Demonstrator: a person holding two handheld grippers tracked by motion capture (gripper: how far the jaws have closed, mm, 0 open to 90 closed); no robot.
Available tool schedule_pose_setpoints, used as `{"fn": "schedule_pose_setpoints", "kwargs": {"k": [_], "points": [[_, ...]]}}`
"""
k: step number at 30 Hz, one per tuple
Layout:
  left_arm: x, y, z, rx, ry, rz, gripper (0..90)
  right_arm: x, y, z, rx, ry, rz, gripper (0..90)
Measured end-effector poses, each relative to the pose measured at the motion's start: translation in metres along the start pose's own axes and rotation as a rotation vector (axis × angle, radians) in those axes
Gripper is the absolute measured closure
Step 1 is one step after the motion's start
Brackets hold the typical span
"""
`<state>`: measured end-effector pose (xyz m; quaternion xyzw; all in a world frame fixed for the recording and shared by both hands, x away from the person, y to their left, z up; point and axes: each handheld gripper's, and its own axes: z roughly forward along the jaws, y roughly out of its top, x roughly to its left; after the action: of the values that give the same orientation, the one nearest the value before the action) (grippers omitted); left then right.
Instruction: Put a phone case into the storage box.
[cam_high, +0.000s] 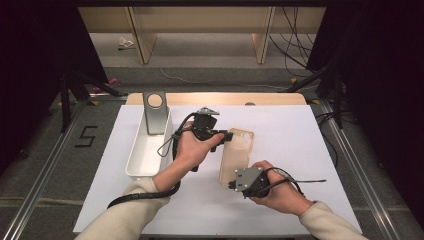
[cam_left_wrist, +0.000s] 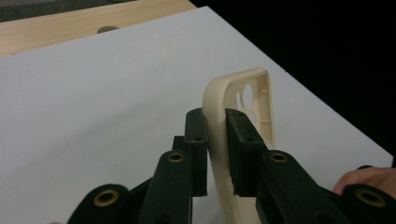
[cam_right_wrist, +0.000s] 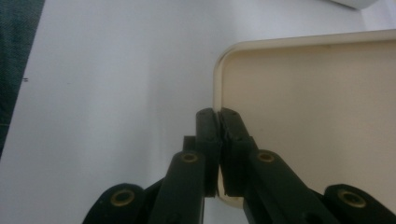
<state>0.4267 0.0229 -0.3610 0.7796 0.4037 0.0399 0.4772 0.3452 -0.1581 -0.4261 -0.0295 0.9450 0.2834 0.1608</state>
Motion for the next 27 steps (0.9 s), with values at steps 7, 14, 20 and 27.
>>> {"fn": "schedule_pose_setpoints", "kwargs": {"k": [7, 14, 20, 27], "points": [[-0.010, 0.003, -0.007, -0.053, 0.010, 0.102, 81.7, -0.005, -0.004, -0.001, -0.004, -0.023, 0.055, 78.7], [-0.002, -0.001, -0.019, -0.113, 0.068, 0.181, 81.7, -0.011, -0.009, -0.005, -0.070, -0.074, 0.169, 63.0], [0.009, -0.010, -0.032, -0.170, 0.120, 0.218, 81.7, -0.016, -0.013, -0.009, -0.120, -0.072, 0.273, 50.0], [0.020, -0.019, -0.047, -0.222, 0.140, 0.208, 81.7, -0.020, -0.020, -0.014, -0.185, -0.071, 0.368, 39.8]]}}
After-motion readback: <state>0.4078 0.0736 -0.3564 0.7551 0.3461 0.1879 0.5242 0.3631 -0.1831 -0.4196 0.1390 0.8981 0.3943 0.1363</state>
